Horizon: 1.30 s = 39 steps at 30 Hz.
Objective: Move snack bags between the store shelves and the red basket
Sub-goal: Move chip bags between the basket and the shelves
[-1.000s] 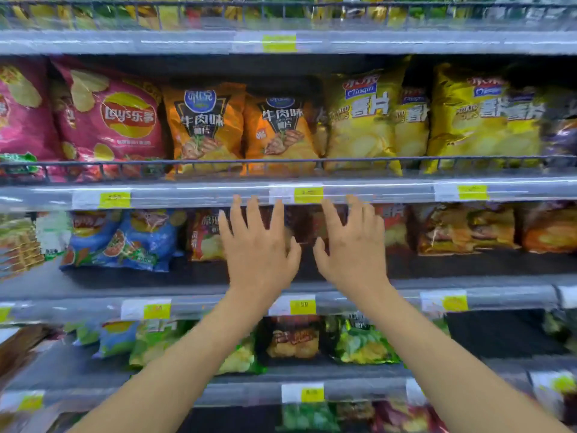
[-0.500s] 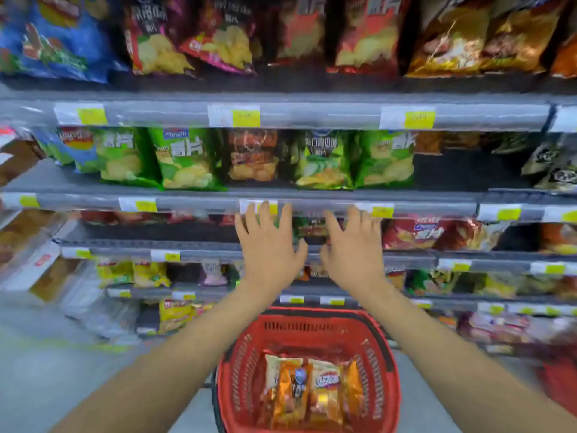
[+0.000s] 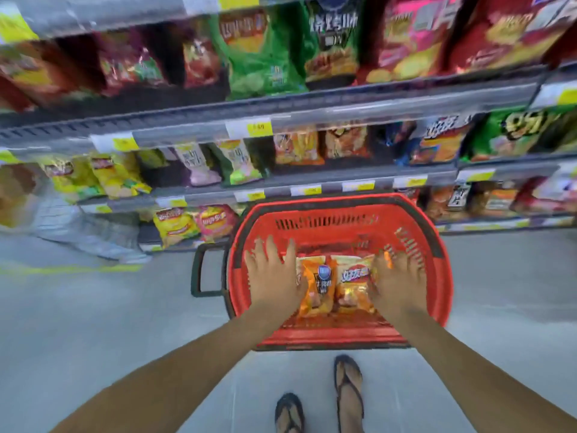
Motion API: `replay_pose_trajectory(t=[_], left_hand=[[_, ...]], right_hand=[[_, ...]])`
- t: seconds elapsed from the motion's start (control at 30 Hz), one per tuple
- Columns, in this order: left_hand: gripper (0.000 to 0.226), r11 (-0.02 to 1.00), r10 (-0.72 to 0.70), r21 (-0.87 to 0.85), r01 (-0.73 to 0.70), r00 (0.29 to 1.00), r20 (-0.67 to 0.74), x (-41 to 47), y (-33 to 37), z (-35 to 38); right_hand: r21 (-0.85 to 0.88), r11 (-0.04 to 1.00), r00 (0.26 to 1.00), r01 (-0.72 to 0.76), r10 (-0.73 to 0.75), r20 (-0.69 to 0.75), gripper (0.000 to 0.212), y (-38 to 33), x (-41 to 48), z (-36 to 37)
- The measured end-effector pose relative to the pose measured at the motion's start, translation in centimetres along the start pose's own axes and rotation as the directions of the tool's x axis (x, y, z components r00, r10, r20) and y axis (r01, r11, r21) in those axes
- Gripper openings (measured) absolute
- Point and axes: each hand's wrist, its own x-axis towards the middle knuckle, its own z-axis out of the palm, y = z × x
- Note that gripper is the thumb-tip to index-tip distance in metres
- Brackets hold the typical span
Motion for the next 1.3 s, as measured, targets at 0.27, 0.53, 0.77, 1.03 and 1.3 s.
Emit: replay_pose_trajectory(t=[0.27,0.53,0.77,1.03,1.3], left_hand=[[0.082,0.999,0.008,0.03,-0.01,0.998,0.065,4.2,1.6,16.9],[0.088,0.99,0.093,0.097,-0.107,0.986,0.14,8.3,2.9,28.1],[0.114,0.999,0.003,0.032,-0.008,0.988,0.152,12.4,3.6,32.5],[0.105,0.881,0.427,0.146,-0.45,0.89,0.162,13.8,4.9,35.9],[0.124,0.94,0.147,0.255,-0.227,0.943,0.3,15.5,4.9,37.4]], right_hand=[[0.113,0.964,0.965,-0.239,0.223,0.138,0.078,2.5,4.6,16.7],[0.301,0.84,0.881,-0.452,0.367,0.299,0.093,6.1,10.8,25.3],[0.508,0.573,0.766,-0.643,0.454,0.455,0.071,7.2,15.2,29.6],[0.319,0.94,0.962,-0.119,0.03,0.27,0.063,4.6,14.2,31.5],[0.195,0.957,0.899,-0.214,0.115,0.422,0.093,3.6,14.5,33.2]])
